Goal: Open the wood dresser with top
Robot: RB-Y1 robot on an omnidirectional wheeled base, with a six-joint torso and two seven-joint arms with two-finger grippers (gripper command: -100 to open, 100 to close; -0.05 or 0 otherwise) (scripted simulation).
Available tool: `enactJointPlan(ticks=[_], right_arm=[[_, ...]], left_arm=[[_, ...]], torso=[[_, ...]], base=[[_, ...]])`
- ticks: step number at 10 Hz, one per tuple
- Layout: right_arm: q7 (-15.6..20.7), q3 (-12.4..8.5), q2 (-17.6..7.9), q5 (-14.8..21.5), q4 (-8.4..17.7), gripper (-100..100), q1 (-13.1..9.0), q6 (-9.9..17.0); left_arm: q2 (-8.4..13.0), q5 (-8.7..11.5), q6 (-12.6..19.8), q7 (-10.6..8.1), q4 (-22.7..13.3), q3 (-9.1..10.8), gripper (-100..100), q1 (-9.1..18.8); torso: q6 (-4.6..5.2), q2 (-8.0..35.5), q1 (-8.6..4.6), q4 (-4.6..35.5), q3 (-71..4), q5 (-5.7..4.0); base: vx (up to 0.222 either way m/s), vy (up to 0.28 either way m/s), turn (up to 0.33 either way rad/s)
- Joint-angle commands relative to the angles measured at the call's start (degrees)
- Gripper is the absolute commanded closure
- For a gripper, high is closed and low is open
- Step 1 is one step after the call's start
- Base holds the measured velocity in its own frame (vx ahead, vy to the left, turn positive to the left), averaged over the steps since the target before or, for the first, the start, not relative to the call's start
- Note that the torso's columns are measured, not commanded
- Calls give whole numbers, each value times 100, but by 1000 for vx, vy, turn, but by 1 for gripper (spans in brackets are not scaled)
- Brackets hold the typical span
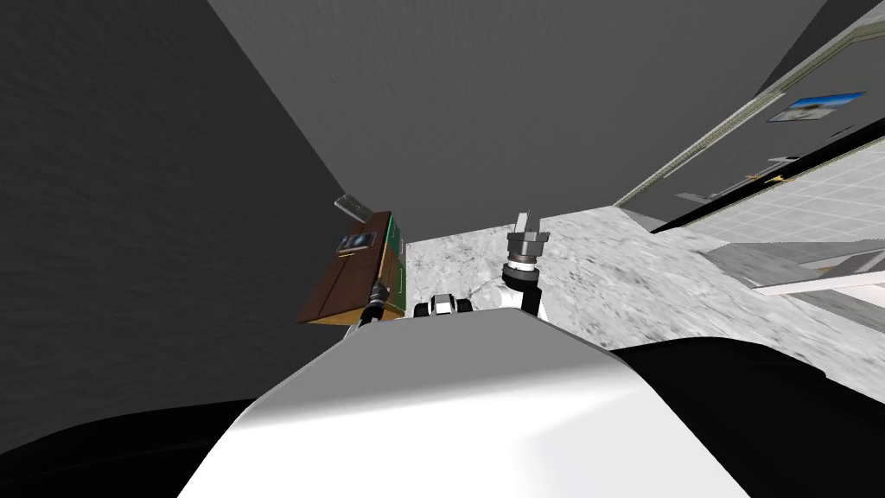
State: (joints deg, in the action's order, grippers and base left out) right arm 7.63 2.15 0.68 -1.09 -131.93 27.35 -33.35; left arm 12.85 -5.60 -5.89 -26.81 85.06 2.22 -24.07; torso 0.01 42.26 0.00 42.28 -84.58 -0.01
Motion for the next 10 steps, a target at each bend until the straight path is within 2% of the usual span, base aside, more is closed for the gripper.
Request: enactJointPlan(ticks=[1,2,3,6,7,10], right_arm=[[0,0,0,0,0,0,1,0],[0,0,0,0,0,0,0,0],[0,0,0,0,0,0,0,0],[0,0,0,0,0,0,0,0],[0,0,0,0,0,0,1,0],[0,0,0,0,0,0,0,0]], left_arm=[[28,-40,170,-155,-384,45,-100,76],[67,-57,273,-246,-532,66,-100,104],[67,-57,273,-246,-571,66,-100,104],[190,-102,550,-493,-1078,126,-100,181],[190,-102,550,-493,-1078,126,-100,181],[342,-147,823,-739,-1569,184,-100,255]], torso=[[-4,4,-1,0,2,1],[1,5,-1,1,3,1],[0,4,5,1,3,2],[1,-1,0,0,-1,0],[-2,0,3,-1,0,2],[1,6,-1,2,4,1]], base=[[42,38,-220],[43,59,-300],[30,46,-80],[44,42,-252],[33,43,-42],[31,47,-236]])
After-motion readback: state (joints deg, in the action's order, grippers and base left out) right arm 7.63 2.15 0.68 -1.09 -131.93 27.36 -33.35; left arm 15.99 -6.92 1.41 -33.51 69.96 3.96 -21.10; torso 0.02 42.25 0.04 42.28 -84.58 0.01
